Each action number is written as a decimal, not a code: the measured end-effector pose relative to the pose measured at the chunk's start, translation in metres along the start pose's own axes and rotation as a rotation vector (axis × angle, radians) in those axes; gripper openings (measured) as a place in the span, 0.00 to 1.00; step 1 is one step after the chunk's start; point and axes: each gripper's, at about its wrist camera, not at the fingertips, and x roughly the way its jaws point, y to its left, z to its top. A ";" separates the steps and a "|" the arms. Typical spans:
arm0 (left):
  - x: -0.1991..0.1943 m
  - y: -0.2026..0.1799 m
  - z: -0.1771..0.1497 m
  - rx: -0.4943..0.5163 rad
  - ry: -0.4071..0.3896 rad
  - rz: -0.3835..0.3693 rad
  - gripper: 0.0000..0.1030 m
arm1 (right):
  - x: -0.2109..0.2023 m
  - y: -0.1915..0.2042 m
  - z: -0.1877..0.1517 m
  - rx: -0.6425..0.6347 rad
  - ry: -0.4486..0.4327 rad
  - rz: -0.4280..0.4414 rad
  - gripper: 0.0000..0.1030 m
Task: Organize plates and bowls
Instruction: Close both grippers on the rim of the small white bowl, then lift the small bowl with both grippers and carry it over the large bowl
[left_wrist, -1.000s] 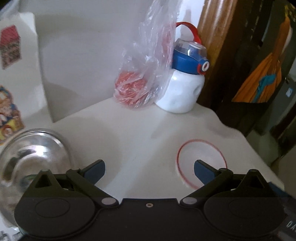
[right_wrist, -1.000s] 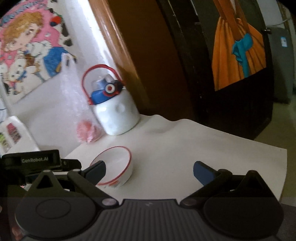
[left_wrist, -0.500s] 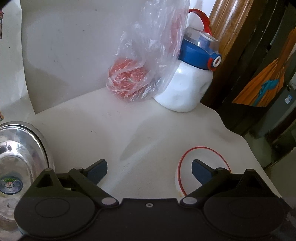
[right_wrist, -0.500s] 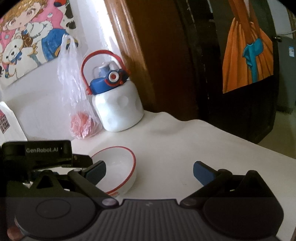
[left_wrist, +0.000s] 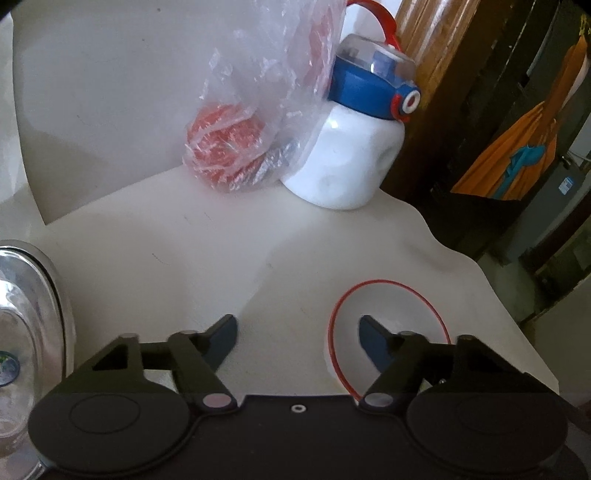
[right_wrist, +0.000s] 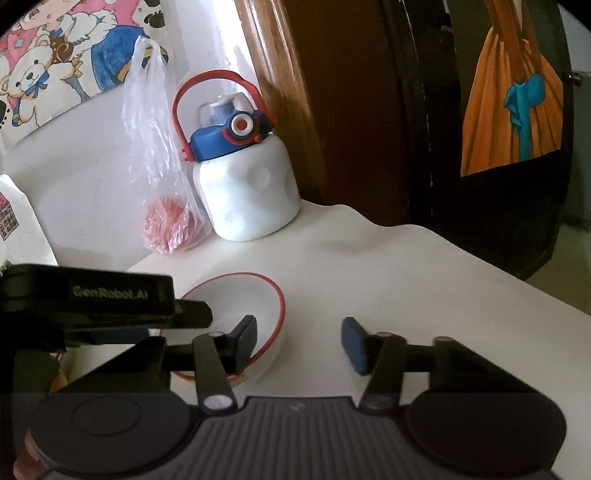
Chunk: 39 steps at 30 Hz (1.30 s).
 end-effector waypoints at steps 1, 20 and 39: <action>0.000 -0.001 -0.001 0.006 -0.002 -0.002 0.60 | 0.000 0.000 0.000 0.004 0.001 0.008 0.48; -0.019 -0.016 -0.014 0.030 0.051 -0.043 0.09 | -0.020 -0.003 -0.011 0.077 0.002 0.084 0.12; -0.189 -0.001 -0.049 0.034 -0.108 -0.056 0.08 | -0.155 0.072 -0.015 -0.004 -0.128 0.145 0.09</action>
